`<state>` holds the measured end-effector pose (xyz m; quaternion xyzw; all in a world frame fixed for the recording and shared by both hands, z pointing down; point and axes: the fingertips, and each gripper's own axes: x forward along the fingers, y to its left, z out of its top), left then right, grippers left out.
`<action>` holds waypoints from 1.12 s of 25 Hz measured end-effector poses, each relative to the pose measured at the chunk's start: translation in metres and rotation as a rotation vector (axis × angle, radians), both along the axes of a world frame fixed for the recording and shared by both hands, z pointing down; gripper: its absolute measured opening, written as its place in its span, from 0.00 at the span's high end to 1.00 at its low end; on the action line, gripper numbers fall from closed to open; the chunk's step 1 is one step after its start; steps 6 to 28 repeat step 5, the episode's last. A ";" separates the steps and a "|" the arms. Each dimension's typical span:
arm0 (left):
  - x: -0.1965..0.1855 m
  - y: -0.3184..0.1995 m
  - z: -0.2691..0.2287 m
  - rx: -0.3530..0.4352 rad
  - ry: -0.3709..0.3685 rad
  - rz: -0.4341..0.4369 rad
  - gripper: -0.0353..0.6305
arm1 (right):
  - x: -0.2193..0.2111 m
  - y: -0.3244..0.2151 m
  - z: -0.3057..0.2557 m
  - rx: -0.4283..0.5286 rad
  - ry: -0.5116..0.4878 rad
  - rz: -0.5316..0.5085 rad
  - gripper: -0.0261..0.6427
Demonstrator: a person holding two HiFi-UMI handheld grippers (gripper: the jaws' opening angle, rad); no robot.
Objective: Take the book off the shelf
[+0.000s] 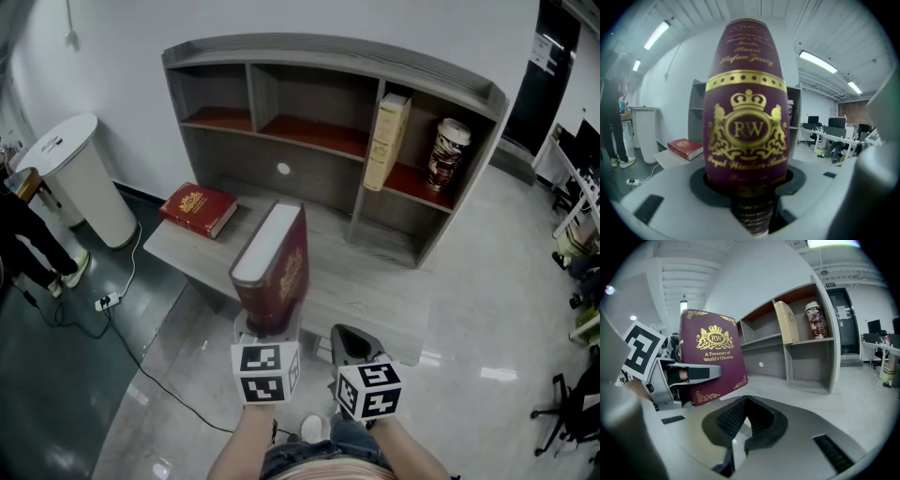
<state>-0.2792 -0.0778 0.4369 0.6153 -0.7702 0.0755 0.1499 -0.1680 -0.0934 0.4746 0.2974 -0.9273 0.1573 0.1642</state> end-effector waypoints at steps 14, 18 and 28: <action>0.000 0.012 0.004 -0.010 0.012 -0.005 0.63 | -0.001 0.008 -0.002 0.005 -0.002 -0.005 0.95; 0.000 0.012 0.004 -0.010 0.012 -0.005 0.63 | -0.001 0.008 -0.002 0.005 -0.002 -0.005 0.95; 0.000 0.012 0.004 -0.010 0.012 -0.005 0.63 | -0.001 0.008 -0.002 0.005 -0.002 -0.005 0.95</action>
